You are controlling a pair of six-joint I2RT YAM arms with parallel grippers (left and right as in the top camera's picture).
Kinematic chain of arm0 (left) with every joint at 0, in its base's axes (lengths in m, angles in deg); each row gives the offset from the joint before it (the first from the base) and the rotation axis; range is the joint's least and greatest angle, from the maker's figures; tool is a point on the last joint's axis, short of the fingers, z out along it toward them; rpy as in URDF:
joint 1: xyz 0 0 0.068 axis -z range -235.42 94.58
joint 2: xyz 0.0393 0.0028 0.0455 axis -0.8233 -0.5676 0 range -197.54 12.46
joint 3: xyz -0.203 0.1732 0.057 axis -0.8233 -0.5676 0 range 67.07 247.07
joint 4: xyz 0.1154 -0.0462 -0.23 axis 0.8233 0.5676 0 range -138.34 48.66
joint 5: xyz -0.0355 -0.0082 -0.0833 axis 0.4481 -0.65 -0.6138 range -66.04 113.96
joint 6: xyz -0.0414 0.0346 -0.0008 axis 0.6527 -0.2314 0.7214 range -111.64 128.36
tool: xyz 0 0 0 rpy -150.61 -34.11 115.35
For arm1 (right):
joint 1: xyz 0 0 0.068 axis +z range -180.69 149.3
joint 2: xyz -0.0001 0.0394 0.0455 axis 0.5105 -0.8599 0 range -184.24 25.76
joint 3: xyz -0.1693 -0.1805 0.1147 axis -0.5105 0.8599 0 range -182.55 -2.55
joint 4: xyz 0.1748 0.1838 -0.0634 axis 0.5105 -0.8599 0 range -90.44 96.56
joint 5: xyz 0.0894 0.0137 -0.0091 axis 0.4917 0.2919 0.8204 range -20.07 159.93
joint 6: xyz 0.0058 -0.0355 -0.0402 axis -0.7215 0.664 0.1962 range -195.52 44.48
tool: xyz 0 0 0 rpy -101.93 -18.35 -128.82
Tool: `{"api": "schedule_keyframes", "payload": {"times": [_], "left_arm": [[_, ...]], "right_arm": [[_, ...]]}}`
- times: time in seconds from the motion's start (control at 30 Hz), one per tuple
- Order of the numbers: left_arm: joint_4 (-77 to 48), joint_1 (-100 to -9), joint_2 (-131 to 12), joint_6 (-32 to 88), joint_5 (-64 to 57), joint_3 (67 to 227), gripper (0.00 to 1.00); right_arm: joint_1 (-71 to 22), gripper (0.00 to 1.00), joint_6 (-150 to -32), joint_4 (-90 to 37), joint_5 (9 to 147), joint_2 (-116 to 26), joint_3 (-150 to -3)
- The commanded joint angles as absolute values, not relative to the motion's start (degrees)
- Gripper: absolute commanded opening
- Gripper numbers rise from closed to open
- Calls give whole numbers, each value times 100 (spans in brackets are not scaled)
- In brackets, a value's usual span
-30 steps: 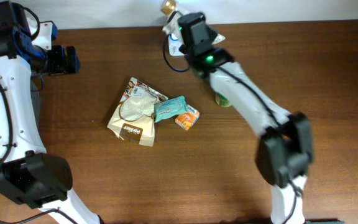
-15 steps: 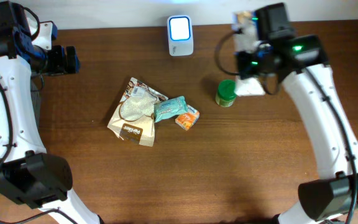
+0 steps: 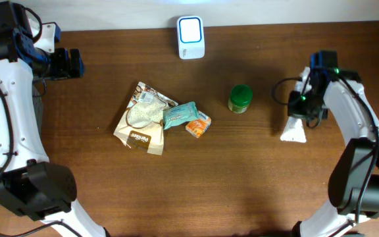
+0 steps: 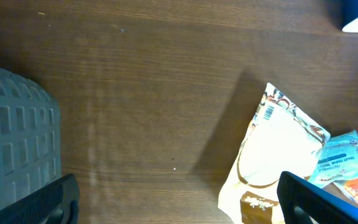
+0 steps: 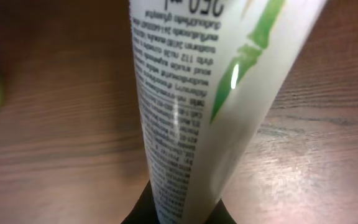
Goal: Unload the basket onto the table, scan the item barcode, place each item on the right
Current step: 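Move the tube right and set it down on the table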
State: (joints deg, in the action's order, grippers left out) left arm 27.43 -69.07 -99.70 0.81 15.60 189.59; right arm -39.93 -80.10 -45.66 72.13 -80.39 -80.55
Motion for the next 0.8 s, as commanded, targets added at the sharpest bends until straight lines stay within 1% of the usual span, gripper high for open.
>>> {"api": "schedule_keyframes", "payload": {"times": [0.0, 0.1, 0.17, 0.2, 0.33, 0.43, 0.6, 0.63, 0.7, 0.73, 0.77], "left_arm": [[2736, -6946, -9955, -11, 1498, 18985, 99], [2736, -6946, -9955, -11, 1498, 18985, 99], [2736, -6946, -9955, -11, 1498, 18985, 99], [2736, -6946, -9955, -11, 1498, 18985, 99], [2736, -6946, -9955, -11, 1498, 18985, 99], [2736, -6946, -9955, -11, 1498, 18985, 99], [2736, -6946, -9955, -11, 1498, 18985, 99], [2736, -6946, -9955, -11, 1498, 18985, 99], [2736, -6946, -9955, -11, 1498, 18985, 99], [2736, -6946, -9955, -11, 1498, 18985, 99], [2736, -6946, -9955, -11, 1498, 18985, 99]], "right_arm": [[-4113, 4, -8049, -3935, 7403, -7962, -7576], [-4144, 4, -8051, -3456, 7403, -7962, -7242], [-4144, 6, -8053, -3393, 7403, -7962, -7170], [-4144, 9, -8056, -3393, 7403, -7962, -7154], [-4198, 10, -8066, -3369, 7324, -7962, -7154], [-4332, 12, -8464, -3366, 6948, -7962, -7157], [-4773, 12, -8681, -3106, 6929, -7962, -7157], [-4861, 14, -8678, -3014, 6929, -7962, -7157], [-4948, 26, -8674, -2934, 6924, -7962, -7157], [-4970, 34, -8674, -2923, 6924, -7962, -7161], [-4998, 39, -8678, -2923, 6929, -7962, -7174]]}}
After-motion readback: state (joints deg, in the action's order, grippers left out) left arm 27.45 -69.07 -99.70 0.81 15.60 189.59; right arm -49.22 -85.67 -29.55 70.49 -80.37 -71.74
